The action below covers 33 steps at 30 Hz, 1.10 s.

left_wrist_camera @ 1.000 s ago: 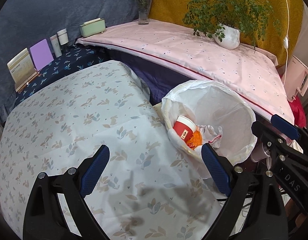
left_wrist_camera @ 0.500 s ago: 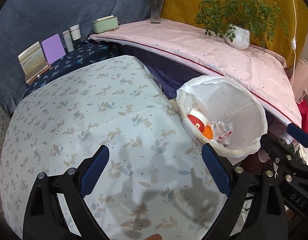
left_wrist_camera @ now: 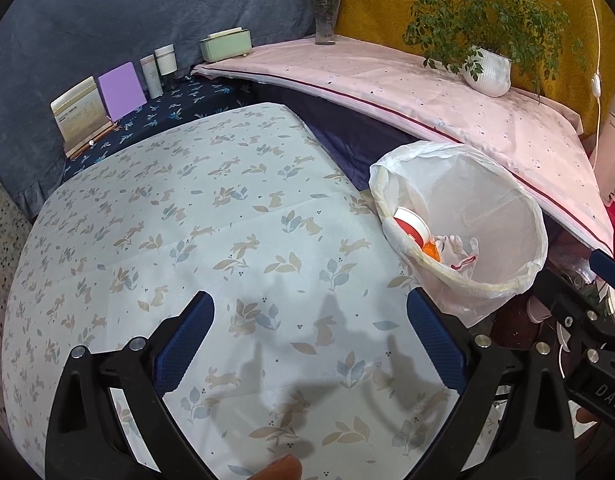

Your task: Collect trash

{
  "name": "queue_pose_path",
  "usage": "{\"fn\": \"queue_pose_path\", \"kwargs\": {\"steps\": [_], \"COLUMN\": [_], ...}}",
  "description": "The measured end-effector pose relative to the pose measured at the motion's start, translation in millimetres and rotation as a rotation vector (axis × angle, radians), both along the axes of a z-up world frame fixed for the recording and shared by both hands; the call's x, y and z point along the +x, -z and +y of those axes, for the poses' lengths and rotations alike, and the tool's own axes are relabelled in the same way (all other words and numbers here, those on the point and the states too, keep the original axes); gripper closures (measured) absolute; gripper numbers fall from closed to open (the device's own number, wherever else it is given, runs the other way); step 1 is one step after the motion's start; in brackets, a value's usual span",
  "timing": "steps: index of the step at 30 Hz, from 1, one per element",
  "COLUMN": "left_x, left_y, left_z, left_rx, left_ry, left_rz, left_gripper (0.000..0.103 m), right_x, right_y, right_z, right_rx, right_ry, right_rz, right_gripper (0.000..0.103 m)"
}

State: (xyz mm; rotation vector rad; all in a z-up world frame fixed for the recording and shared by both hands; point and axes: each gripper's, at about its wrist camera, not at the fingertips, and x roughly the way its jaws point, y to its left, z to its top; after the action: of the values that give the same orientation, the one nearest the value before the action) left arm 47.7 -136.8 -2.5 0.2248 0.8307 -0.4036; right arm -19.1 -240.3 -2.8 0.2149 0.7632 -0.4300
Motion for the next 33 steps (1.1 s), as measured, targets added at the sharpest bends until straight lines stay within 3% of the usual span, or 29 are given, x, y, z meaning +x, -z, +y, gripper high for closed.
{"fn": "queue_pose_path", "kwargs": {"steps": [33], "left_x": [-6.3], "left_y": [7.1], "left_z": [1.9], "left_rx": [0.014], "left_ry": [0.003], "left_rz": [0.006], "left_gripper": [0.009], "right_x": [-3.2], "right_y": [8.3], "right_z": [2.0], "right_rx": [0.004], "right_ry": [0.018], "right_rz": [0.012], "right_gripper": [0.013]}}
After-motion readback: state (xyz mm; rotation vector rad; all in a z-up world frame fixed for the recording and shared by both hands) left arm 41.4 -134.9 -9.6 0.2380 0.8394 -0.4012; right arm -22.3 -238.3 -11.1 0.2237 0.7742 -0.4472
